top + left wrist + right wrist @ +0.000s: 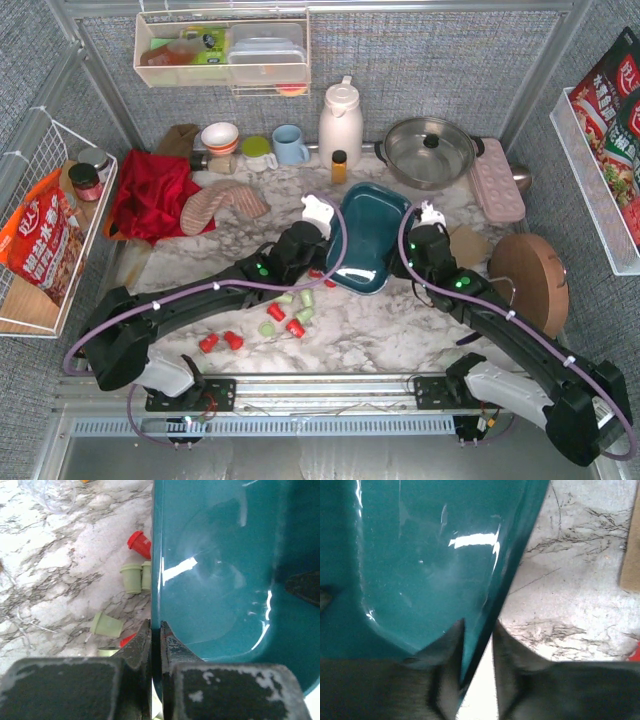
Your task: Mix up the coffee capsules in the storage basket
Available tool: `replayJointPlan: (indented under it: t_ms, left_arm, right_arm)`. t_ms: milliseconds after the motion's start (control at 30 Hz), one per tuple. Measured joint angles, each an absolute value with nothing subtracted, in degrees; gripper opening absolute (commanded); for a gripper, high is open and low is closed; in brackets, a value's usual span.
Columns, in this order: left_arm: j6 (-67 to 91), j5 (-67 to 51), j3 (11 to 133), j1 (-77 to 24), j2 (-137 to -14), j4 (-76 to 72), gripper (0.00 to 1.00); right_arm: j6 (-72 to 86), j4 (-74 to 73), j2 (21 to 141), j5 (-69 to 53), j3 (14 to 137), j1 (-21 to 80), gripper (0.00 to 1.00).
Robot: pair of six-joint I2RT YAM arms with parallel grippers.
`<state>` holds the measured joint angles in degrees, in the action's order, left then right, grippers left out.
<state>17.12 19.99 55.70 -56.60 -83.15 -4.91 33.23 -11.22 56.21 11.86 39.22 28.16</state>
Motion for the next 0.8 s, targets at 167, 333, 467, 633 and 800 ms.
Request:
replayJointPlan:
  t_ms: [167, 333, 467, 633, 800]
  left_arm:
    - [18.55, 19.2, 55.59, -56.77, -82.83, -6.11, 0.1]
    - [18.31, 19.27, 56.1, -56.75, -82.65, -6.26, 0.91]
    - [18.22, 22.92, 55.61, -56.51, -80.58, -5.76, 0.98]
    - [17.45, 27.79, 54.48, -56.55, -77.95, -5.87, 0.99]
    - [16.56, 30.94, 53.76, -56.55, -76.44, -6.26, 0.99]
  right_arm:
    - [35.68, -9.32, 57.25, 15.79, 39.4, 28.32, 0.0]
    - [31.77, -11.51, 59.57, 20.62, 44.1, 25.85, 0.0]
    - [24.64, -17.43, 64.71, 24.58, 52.23, 18.48, 0.0]
    - [16.75, -24.97, 75.31, 22.94, 63.44, 9.67, 0.0]
    - [12.47, -32.05, 88.86, 15.31, 71.09, 3.66, 0.0]
